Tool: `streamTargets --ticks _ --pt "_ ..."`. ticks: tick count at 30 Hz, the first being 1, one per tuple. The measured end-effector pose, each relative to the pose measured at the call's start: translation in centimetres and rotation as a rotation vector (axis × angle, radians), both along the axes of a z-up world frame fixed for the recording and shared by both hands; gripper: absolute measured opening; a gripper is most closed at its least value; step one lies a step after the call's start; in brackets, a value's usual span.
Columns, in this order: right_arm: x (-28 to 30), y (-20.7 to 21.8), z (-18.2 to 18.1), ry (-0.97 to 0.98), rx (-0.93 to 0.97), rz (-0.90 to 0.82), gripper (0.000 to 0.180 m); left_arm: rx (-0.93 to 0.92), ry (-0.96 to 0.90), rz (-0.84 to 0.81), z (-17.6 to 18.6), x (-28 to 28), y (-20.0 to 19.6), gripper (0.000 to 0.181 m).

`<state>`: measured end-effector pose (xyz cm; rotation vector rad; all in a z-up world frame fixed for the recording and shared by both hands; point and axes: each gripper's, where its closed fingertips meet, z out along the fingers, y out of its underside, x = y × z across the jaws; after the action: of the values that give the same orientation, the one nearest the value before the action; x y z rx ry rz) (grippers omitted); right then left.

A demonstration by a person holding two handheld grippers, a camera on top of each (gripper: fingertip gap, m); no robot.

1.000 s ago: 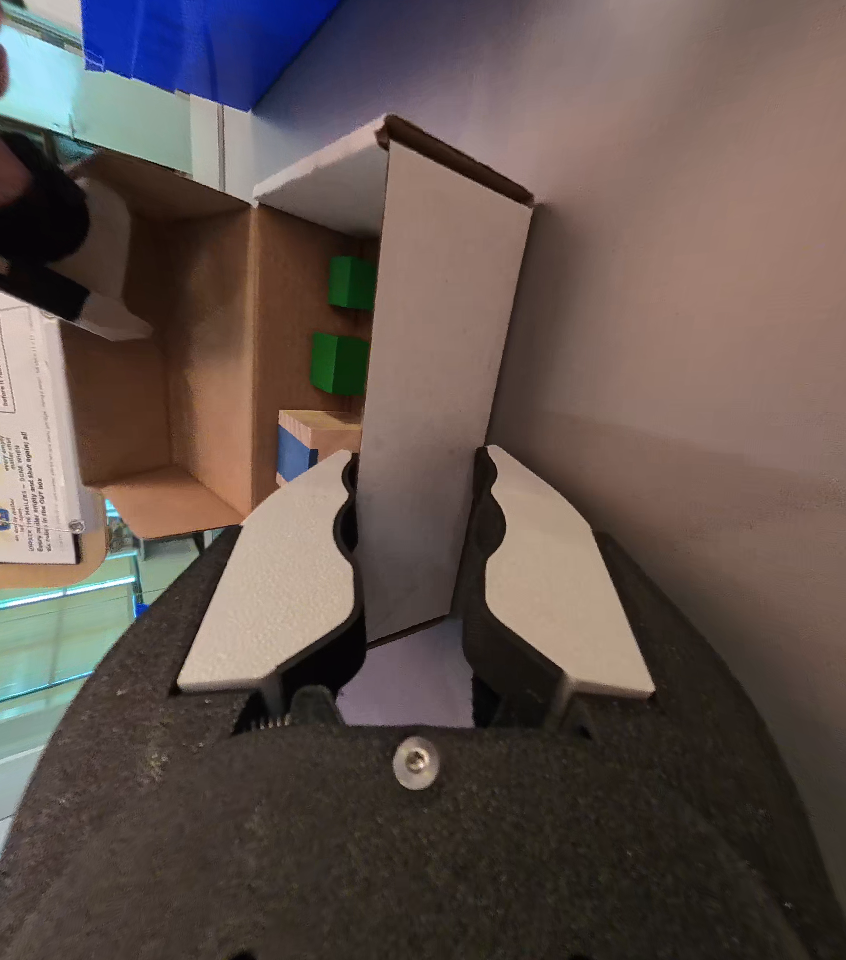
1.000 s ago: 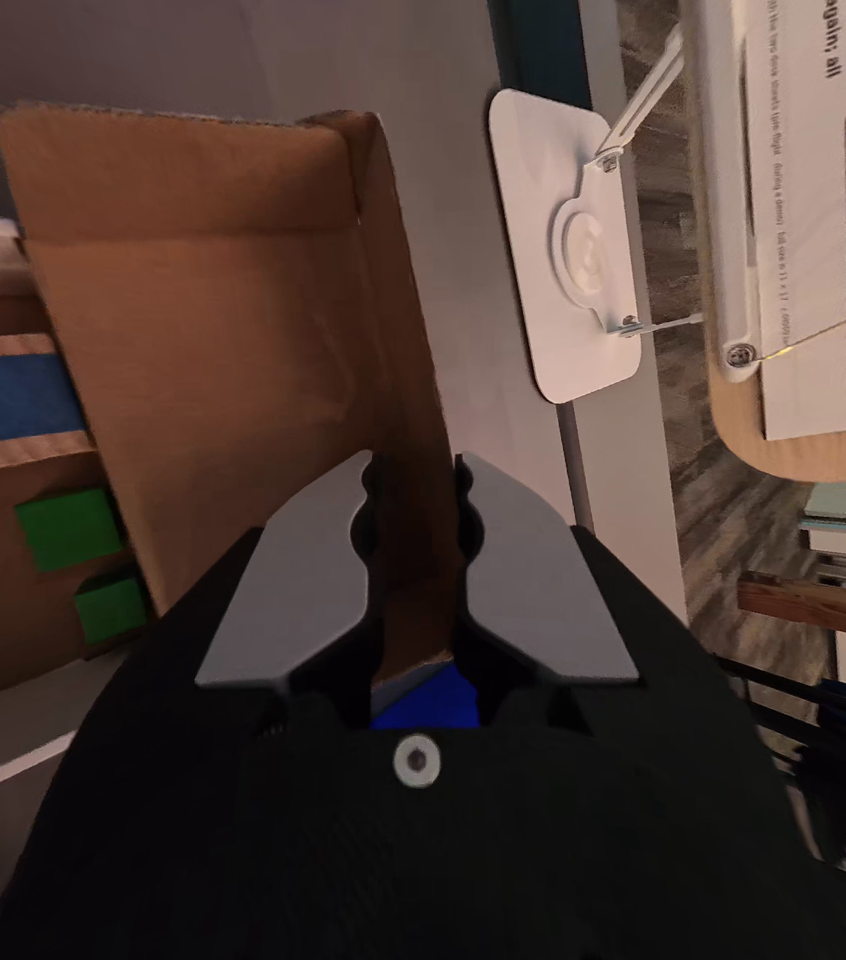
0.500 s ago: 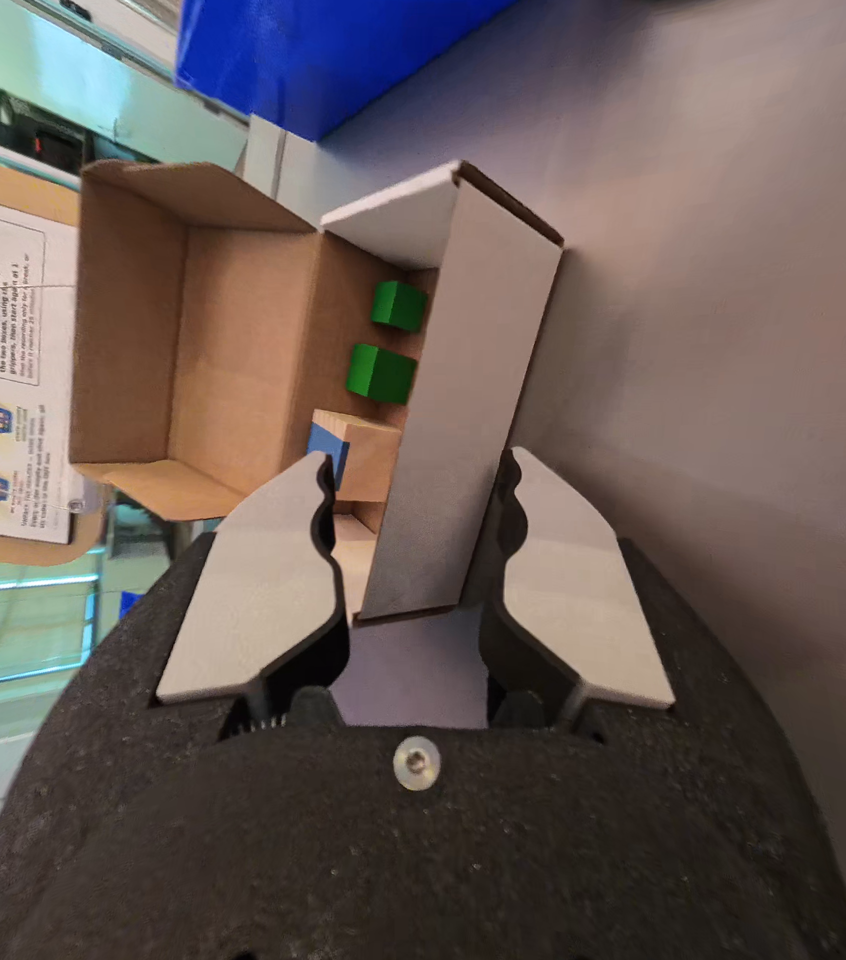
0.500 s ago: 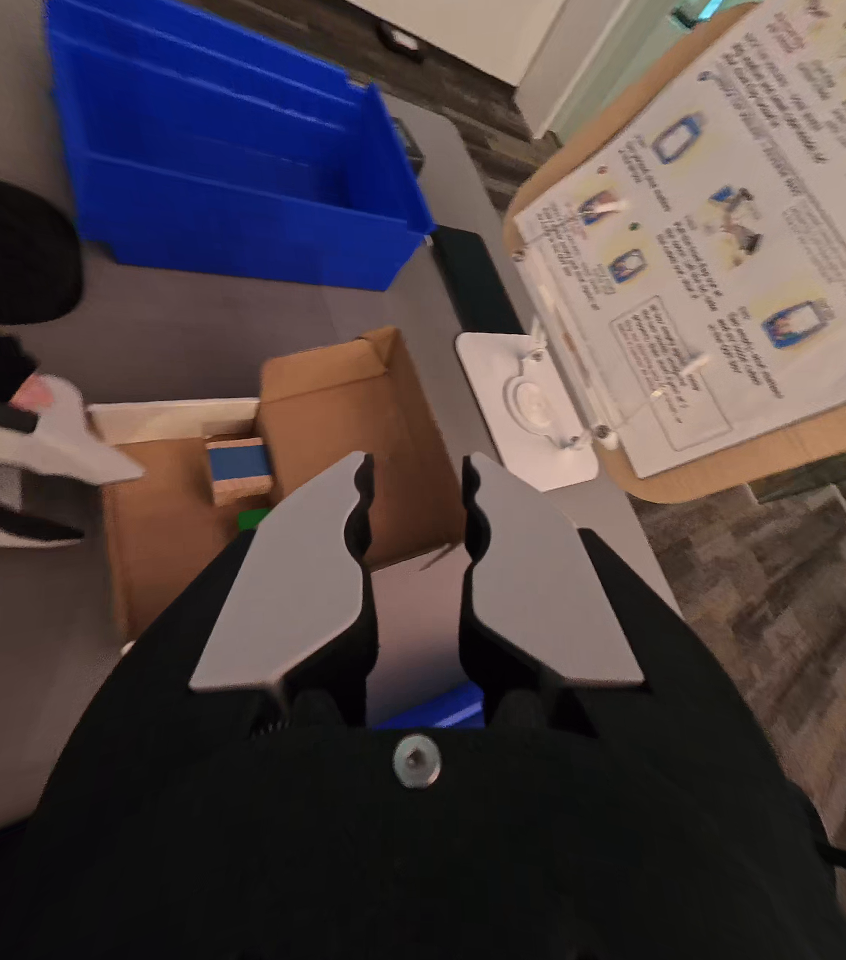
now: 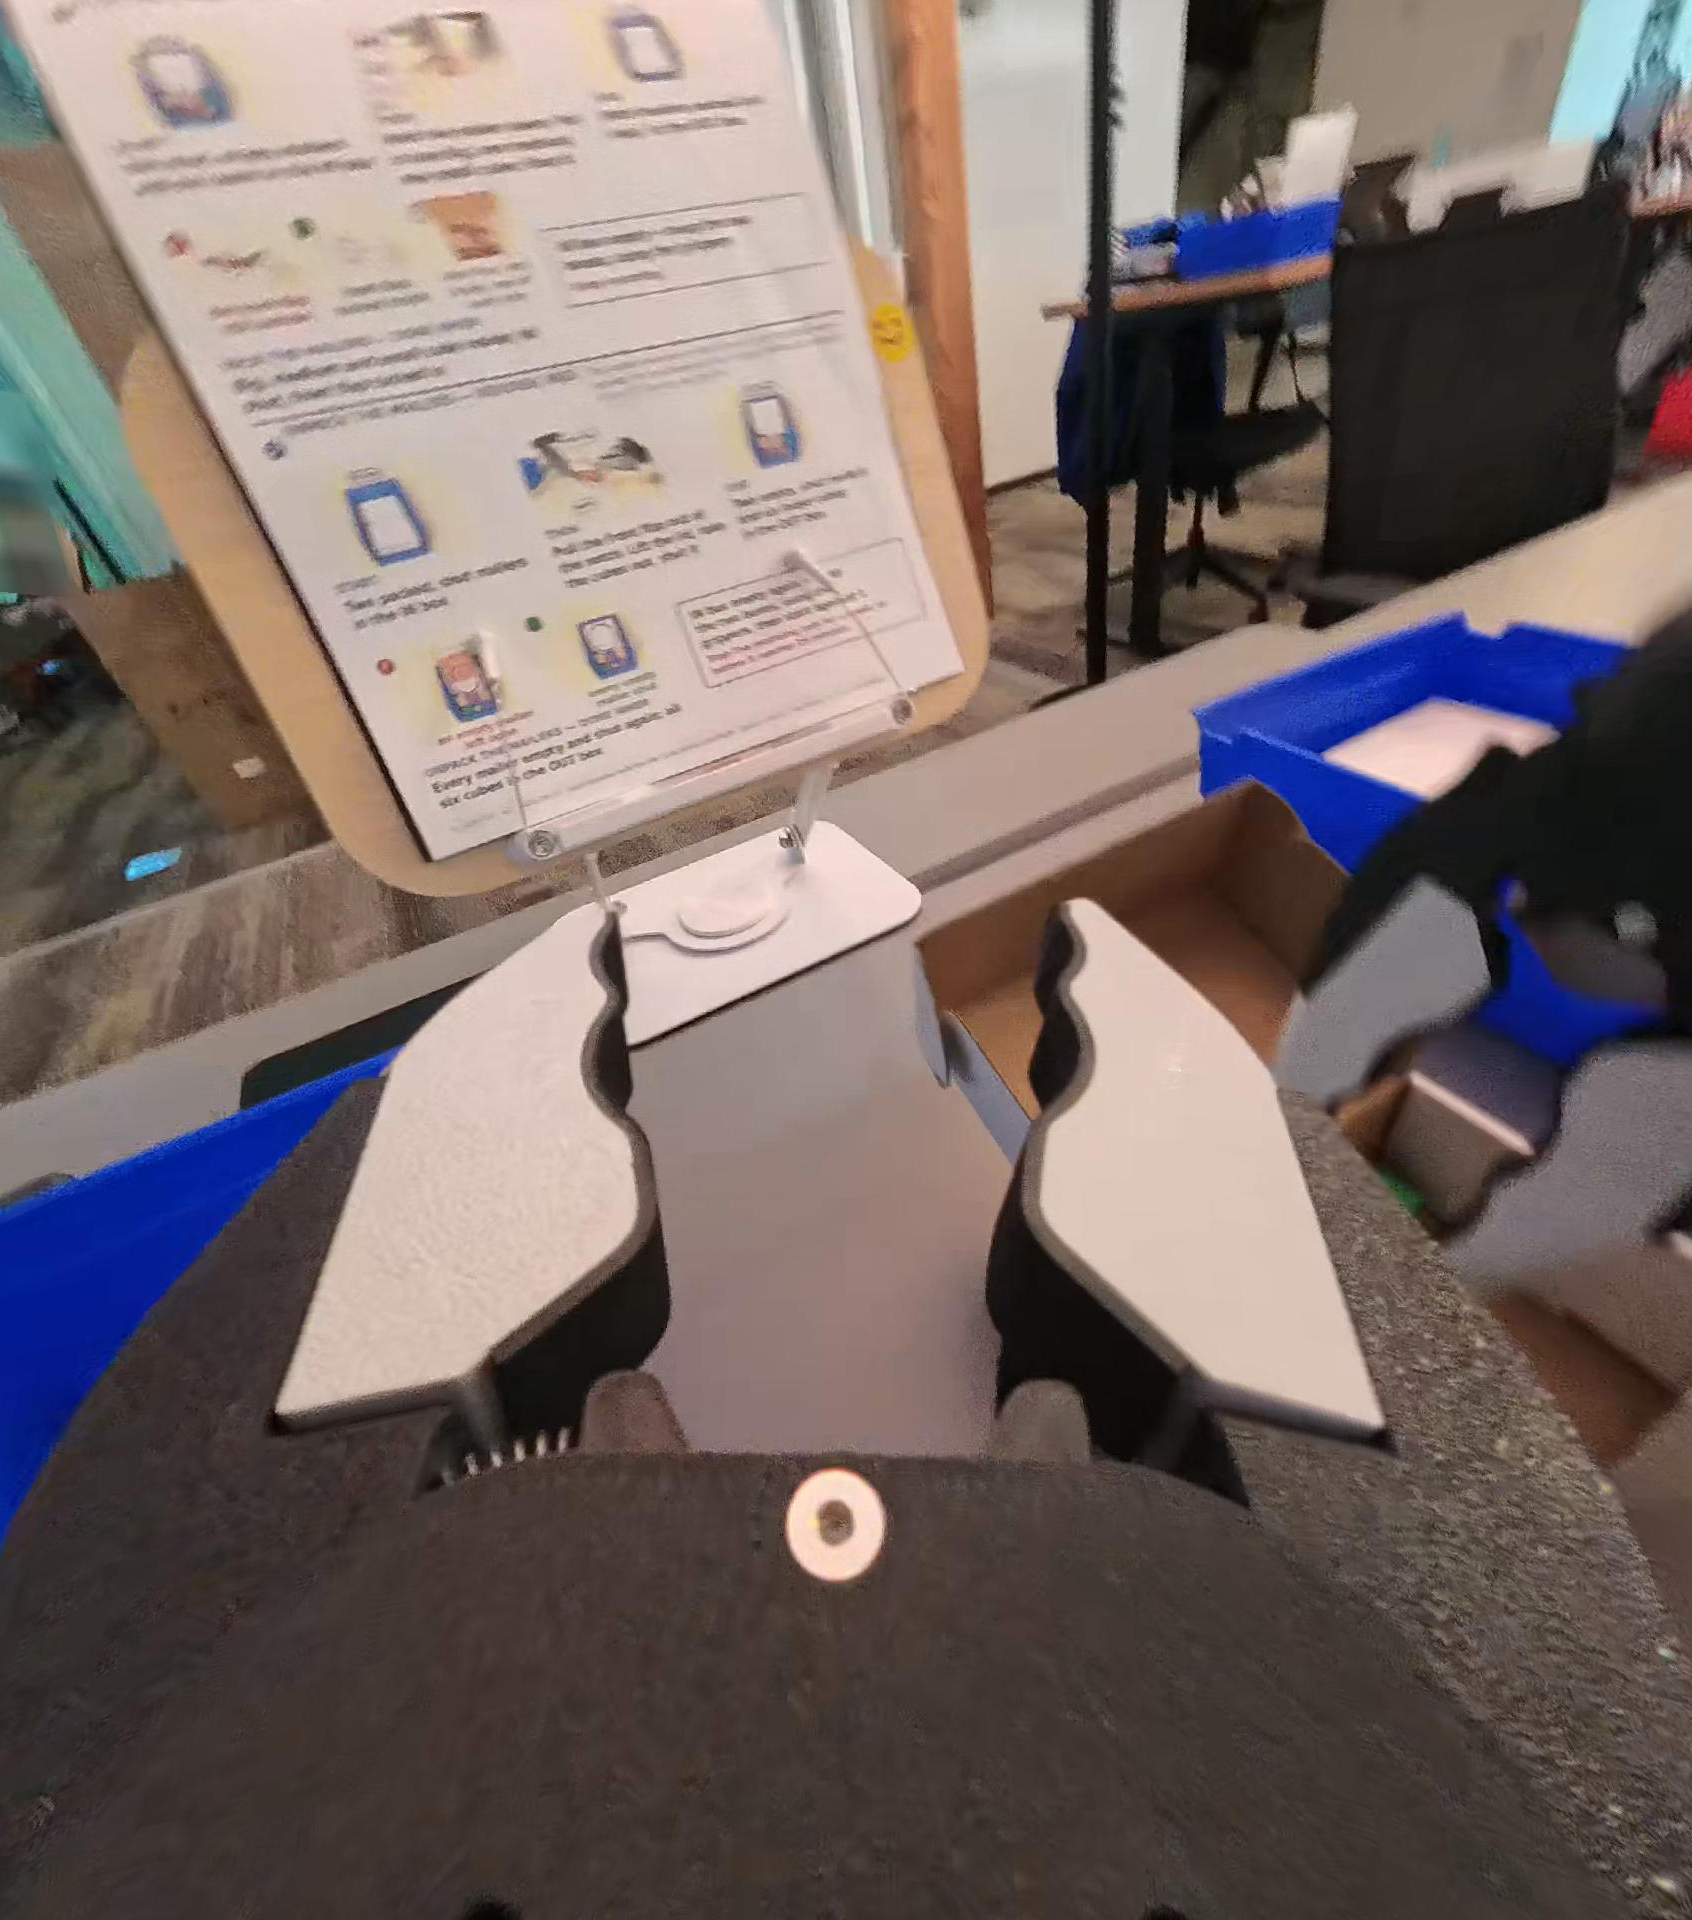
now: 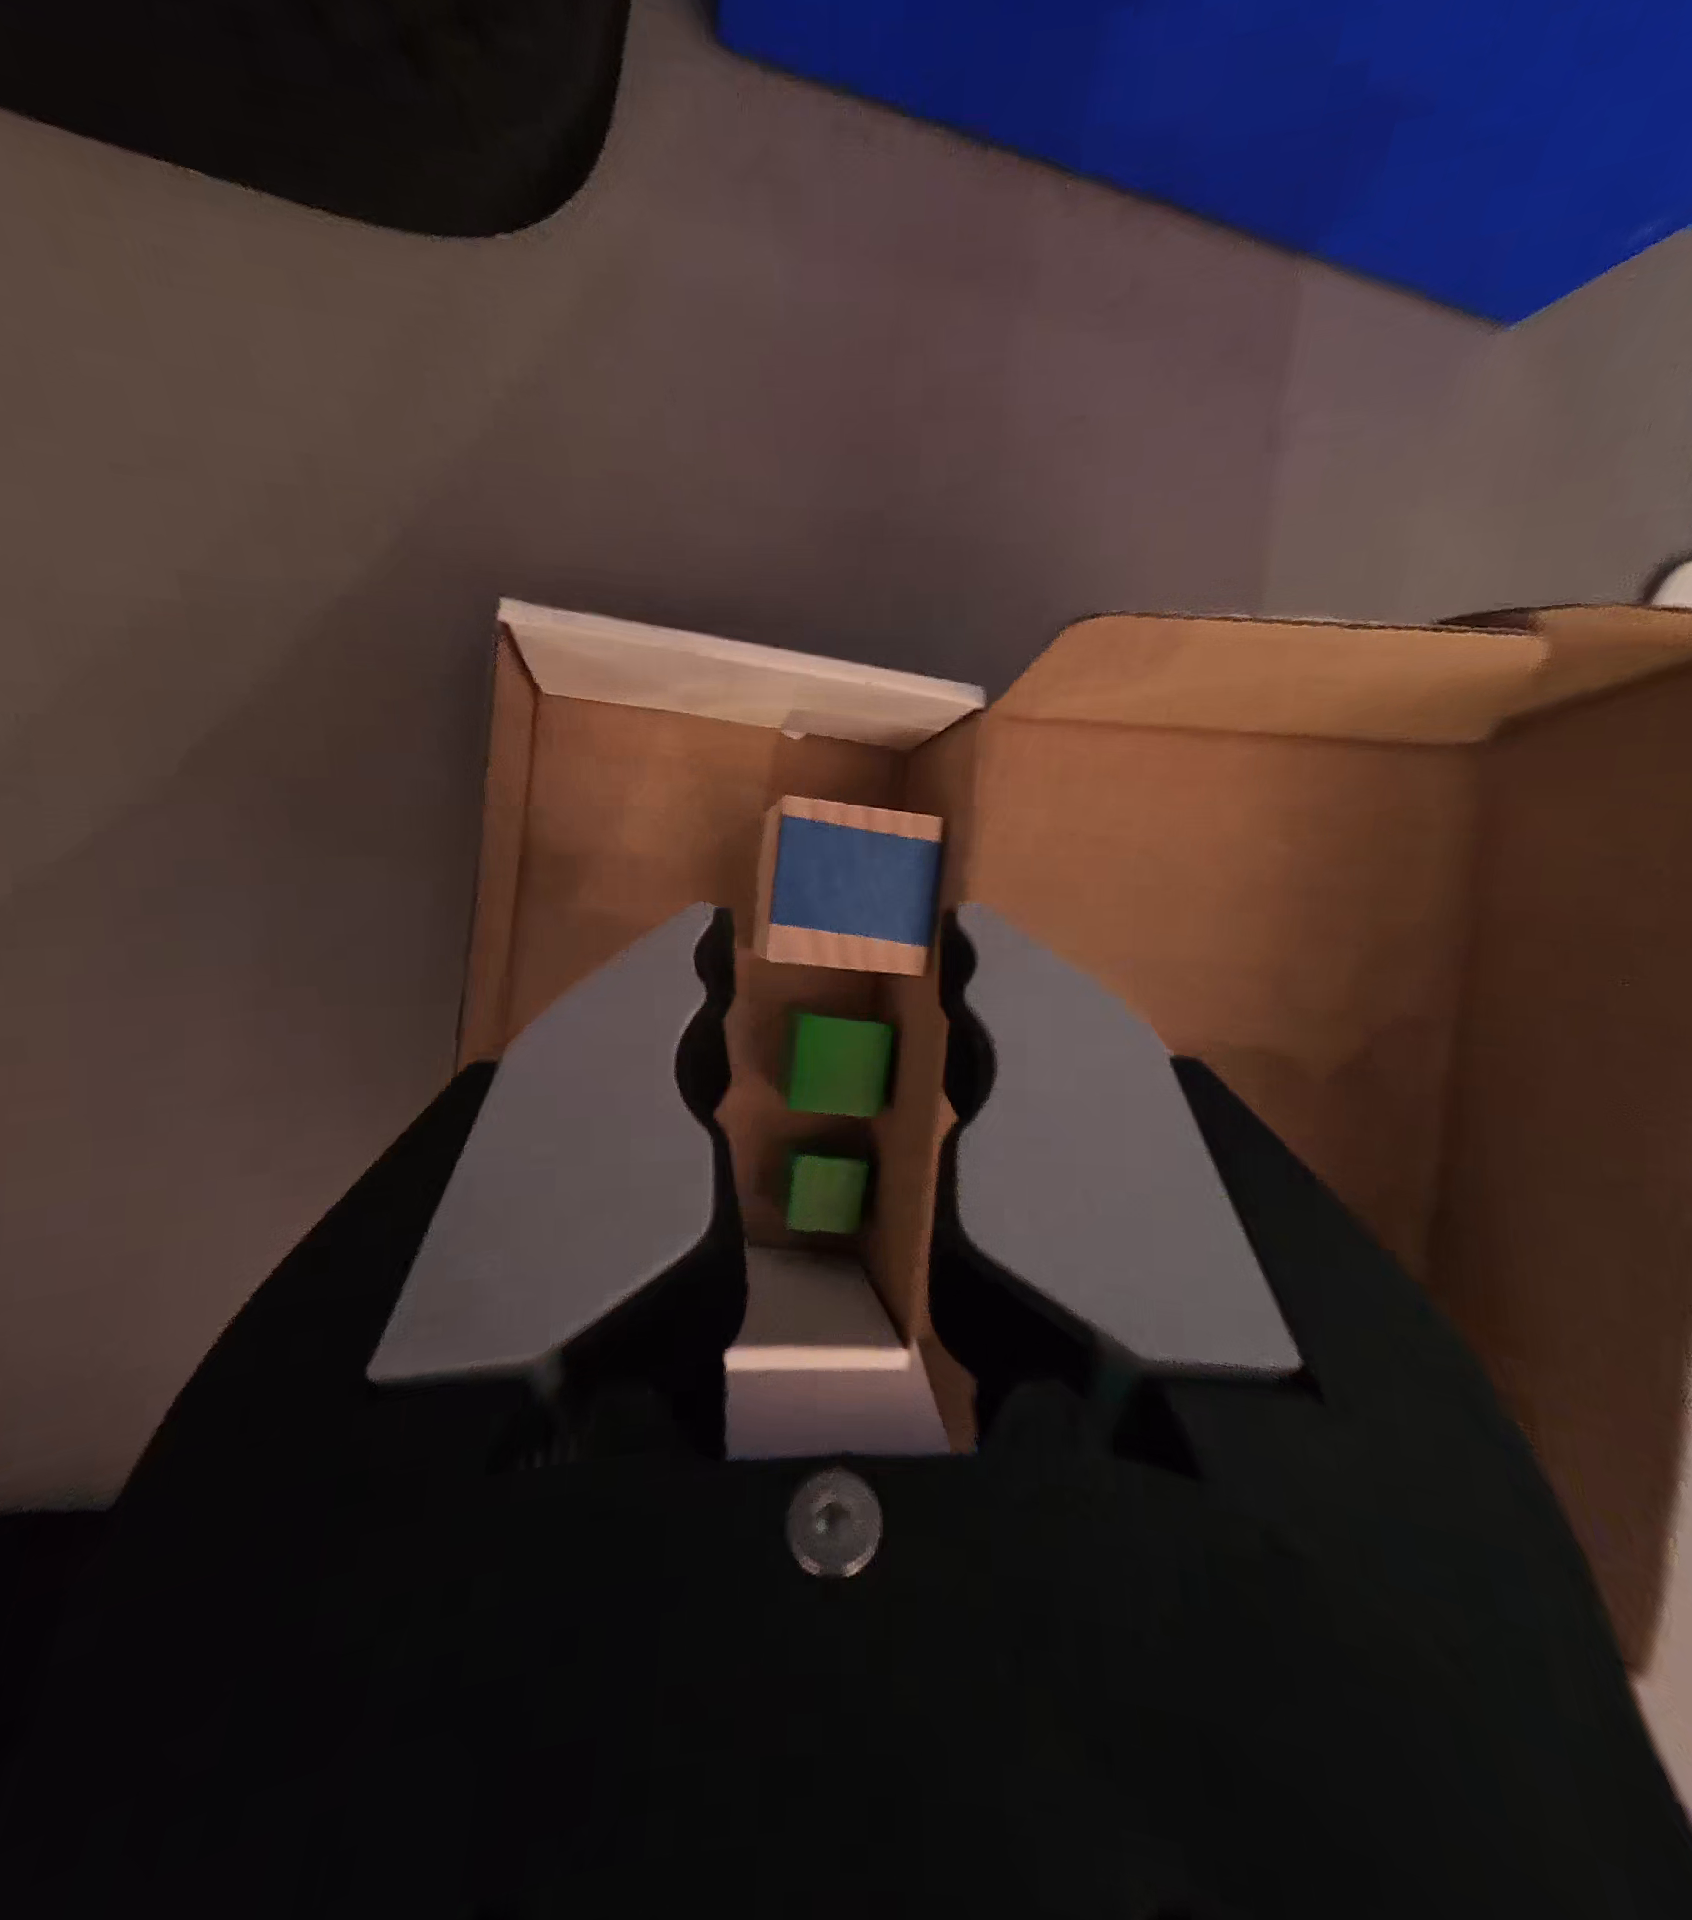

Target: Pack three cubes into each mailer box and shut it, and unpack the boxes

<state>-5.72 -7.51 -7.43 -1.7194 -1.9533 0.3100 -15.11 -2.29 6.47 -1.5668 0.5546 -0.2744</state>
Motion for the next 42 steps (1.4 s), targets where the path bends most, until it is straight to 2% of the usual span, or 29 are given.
streamTargets --ticks 4,6,8,11,15,27,33,36,42 --pt "-0.8 -0.4 -1.5 -0.028 -0.021 0.019 0.038 -0.064 -0.141 -0.006 -1.8 -0.3 1.1 0.078" --pt "-1.0 -0.3 -1.9 -0.031 -0.050 0.008 0.038 -0.043 -0.185 -0.021 -3.1 0.0 0.6 0.073" --pt "-0.9 -0.1 -2.4 -0.034 -0.066 -0.005 0.038 0.029 -0.162 -0.005 -4.1 0.2 0.1 0.064" --pt "-1.0 0.2 -2.9 -0.034 -0.079 -0.015 0.039 0.090 -0.059 0.029 -5.2 0.6 -0.3 0.062" --pt "-1.0 0.2 -3.3 -0.049 -0.077 -0.020 0.040 0.115 -0.021 0.006 -5.5 2.0 -0.9 0.062" --pt "-0.9 -0.1 -4.4 -0.107 -0.075 -0.016 0.035 0.003 0.023 0.007 -8.5 2.5 0.1 0.063" --pt "-1.0 -0.9 -4.3 -0.108 -0.094 0.018 0.033 -0.013 0.006 0.003 -8.6 2.5 0.2 0.063" --pt "-1.2 0.3 -4.2 -0.098 -0.030 -0.006 0.034 -0.018 0.000 0.002 -8.6 2.4 0.2 0.063" --pt "-0.8 0.5 -4.4 -0.134 0.012 -0.020 0.050 -0.018 0.009 -0.003 -8.6 2.6 0.2 0.062"
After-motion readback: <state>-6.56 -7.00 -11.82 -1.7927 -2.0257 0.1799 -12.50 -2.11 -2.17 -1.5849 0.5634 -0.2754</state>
